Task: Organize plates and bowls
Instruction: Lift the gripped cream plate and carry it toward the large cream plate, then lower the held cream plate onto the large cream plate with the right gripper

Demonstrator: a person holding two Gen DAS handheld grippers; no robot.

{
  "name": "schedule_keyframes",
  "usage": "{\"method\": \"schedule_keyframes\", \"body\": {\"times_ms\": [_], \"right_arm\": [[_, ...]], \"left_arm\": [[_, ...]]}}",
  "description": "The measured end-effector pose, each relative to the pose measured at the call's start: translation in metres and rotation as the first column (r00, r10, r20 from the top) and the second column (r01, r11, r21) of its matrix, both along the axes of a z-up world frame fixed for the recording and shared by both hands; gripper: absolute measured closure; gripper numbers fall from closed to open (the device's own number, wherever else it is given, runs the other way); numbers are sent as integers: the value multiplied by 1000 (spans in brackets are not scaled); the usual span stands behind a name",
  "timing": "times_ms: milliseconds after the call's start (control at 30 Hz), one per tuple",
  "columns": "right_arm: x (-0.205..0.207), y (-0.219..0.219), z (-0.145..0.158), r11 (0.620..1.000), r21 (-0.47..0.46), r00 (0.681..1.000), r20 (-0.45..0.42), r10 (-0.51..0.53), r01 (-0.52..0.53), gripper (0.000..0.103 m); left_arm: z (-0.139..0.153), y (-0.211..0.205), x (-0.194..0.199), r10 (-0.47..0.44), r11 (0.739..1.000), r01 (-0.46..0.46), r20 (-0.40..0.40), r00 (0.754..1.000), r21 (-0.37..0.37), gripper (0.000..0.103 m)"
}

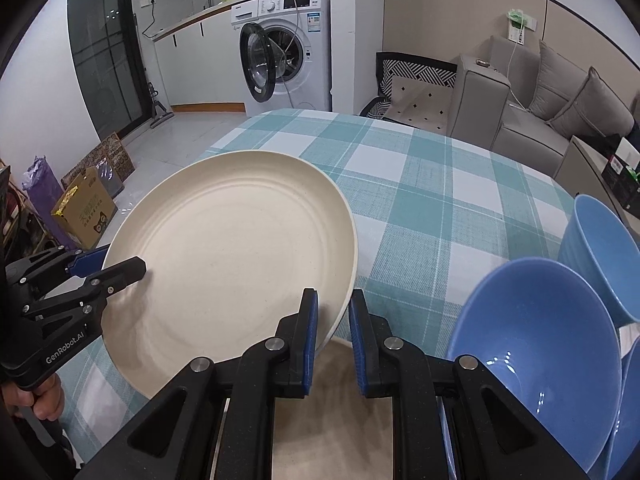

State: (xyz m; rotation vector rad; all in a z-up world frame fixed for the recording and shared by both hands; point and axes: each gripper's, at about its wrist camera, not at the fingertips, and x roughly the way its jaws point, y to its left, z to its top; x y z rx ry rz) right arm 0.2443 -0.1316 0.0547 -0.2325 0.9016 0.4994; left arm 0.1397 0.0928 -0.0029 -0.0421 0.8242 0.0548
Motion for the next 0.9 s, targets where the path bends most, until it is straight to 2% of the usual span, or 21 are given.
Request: {"method": "schedule_keyframes", "body": {"times_ms": [500,900], "right_arm": [[-23,-38,7,998,44,999,4,-46,46,87],[-45,-57,7,996,75,999,5,-42,42,87]], "left_arm": [[3,-29,-8,-66,998,66,-2,998,25,76],[3,-43,-27,-80,996,80,4,997,43,76]]}}
